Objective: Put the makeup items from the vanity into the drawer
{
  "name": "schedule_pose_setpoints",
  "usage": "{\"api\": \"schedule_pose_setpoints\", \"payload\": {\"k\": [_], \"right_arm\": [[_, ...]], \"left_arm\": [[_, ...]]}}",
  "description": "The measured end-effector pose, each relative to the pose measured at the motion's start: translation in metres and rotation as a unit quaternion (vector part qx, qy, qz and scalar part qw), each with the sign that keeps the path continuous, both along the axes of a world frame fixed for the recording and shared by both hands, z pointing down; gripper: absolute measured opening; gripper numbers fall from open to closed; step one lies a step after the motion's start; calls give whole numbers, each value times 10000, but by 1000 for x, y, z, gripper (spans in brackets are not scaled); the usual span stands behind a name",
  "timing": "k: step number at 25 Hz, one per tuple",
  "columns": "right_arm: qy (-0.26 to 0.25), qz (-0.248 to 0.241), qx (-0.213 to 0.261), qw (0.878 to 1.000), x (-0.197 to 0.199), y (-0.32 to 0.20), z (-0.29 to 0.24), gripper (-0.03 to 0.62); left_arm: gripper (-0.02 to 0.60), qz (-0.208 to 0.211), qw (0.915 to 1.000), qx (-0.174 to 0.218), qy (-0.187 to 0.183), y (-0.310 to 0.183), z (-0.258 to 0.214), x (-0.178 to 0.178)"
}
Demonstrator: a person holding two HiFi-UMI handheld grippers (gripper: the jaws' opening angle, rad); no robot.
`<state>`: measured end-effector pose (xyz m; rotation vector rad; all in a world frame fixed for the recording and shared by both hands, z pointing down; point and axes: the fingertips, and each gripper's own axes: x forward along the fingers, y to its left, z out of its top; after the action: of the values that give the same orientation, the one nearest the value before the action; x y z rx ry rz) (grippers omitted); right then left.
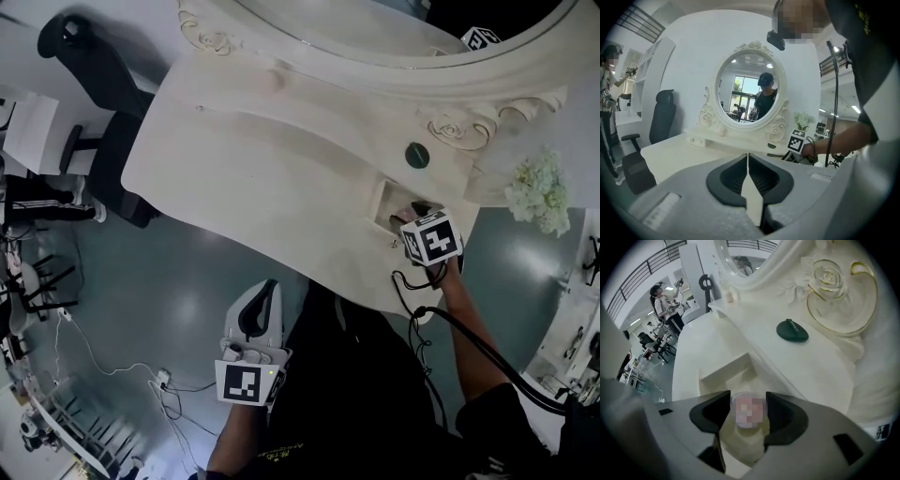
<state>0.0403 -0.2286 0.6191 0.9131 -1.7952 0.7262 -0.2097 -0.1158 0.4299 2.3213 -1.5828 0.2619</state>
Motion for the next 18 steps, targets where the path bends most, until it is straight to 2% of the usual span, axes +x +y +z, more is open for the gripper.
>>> {"api": "schedule_pose_setpoints", "payload": {"k": [4,8,11,13,18], "right_arm": [[161,20,-54,9999,-1,0,1,238],[161,58,4,9999,-3,0,0,247],[80,59,-2,10000,-6,2,-2,302],[67,62,29,10000,-7,2,-4,313],[-197,95,488,9986,-10,-3,-34,308]], "left_arm": [[23,-82,9997,-219,-49,6,6,-8],[23,-124,9997,-211,-37,5,6,-13],[23,-97,9997,-217,-15,2,6,-14],[23,-32,9997,-223,22,-1,5,-12],[23,65,9999,-115,26,-8,0,-9]]}}
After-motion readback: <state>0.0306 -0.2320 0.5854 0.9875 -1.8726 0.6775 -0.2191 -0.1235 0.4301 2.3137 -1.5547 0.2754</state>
